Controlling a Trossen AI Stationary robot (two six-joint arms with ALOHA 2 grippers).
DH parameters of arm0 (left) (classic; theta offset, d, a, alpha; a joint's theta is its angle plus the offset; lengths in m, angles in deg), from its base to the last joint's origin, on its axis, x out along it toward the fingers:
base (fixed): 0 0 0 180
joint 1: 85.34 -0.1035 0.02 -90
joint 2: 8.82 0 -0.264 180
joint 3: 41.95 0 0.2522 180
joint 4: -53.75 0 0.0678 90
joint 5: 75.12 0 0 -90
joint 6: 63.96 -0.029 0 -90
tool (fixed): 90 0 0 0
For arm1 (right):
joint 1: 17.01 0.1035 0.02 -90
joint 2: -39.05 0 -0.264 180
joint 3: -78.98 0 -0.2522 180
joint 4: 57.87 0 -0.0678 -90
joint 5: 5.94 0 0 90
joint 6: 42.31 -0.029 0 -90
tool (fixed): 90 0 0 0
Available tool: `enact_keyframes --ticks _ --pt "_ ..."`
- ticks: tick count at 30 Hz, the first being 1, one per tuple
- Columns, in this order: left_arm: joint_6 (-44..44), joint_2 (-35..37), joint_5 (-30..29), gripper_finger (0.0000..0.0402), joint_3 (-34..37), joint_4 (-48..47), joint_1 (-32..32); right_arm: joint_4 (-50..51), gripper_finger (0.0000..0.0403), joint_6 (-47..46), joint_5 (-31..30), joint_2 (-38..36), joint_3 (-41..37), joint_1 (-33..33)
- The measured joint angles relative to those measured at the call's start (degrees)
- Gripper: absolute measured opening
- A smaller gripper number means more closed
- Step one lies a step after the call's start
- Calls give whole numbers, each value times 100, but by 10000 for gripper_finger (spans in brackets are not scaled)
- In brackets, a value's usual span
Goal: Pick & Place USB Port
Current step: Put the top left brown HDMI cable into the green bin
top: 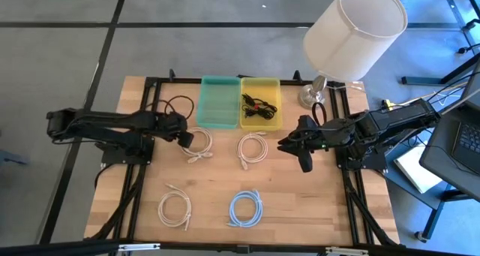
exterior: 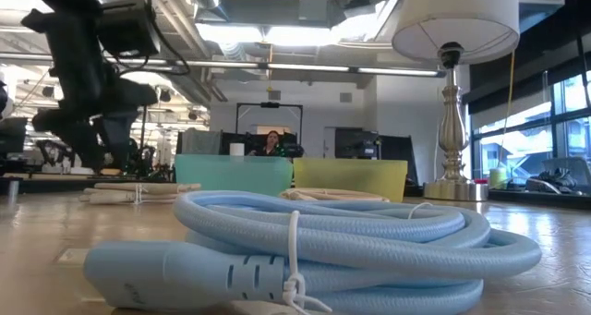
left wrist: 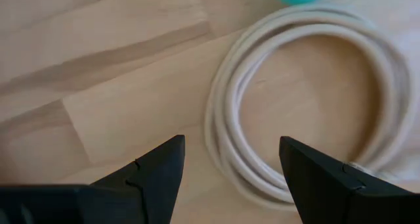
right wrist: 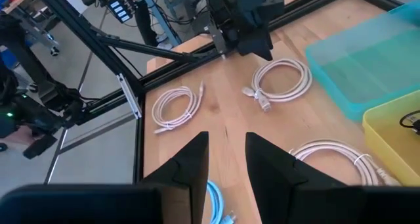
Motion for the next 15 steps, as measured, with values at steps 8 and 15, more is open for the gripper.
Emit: enact_keyframes --ticks 8,15 --pt "201 -497 45 242 257 652 2 -1 103 61 24 0 0 0" --pt "139 -1012 158 241 243 714 2 1 103 63 35 0 0 0"
